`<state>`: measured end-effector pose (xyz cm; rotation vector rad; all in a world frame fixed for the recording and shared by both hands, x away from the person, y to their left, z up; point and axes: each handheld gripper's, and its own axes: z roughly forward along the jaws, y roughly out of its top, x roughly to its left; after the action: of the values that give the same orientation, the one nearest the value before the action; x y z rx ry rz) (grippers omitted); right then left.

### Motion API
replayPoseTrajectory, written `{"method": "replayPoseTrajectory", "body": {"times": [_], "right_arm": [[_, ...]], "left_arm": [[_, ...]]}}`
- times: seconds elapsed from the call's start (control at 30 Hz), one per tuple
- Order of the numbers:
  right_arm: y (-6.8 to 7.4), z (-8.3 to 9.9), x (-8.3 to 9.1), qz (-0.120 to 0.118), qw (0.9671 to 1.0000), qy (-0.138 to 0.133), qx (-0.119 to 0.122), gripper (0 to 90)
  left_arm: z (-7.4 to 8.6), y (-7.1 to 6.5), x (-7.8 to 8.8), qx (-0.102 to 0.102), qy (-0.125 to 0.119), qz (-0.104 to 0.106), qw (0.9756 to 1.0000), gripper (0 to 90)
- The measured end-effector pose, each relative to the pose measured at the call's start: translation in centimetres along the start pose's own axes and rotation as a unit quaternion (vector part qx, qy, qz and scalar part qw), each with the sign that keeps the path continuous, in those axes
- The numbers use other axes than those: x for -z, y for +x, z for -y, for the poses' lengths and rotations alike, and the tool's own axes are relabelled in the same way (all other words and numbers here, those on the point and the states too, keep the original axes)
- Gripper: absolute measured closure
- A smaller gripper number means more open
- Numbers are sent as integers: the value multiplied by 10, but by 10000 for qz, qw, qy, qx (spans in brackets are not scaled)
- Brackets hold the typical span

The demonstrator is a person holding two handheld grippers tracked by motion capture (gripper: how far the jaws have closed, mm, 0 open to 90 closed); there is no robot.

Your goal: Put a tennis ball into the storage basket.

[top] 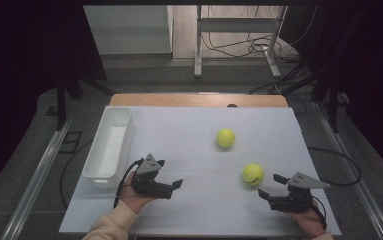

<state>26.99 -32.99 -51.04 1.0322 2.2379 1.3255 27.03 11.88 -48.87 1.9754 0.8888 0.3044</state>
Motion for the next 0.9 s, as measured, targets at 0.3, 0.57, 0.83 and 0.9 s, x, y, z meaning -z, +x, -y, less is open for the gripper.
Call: {"method": "replayPoseTrajectory", "body": {"times": [0.3,0.57,0.83,0.9], "right_arm": [[1,-1,0,-23,10000,6,70,160],[0,0,0,-32,10000,-13,68,160],[0,0,0,-38,9999,27,108,159],[0,0,-1,-37,9999,40,115,160]], "left_arm": [[-11,-2,-10,-67,34,41,10000,73],[-19,-2,-20,-33,106,96,9999,74],[-26,-1,-28,-8,141,140,9998,73],[-28,-1,-30,-10,154,150,9998,73]]}}
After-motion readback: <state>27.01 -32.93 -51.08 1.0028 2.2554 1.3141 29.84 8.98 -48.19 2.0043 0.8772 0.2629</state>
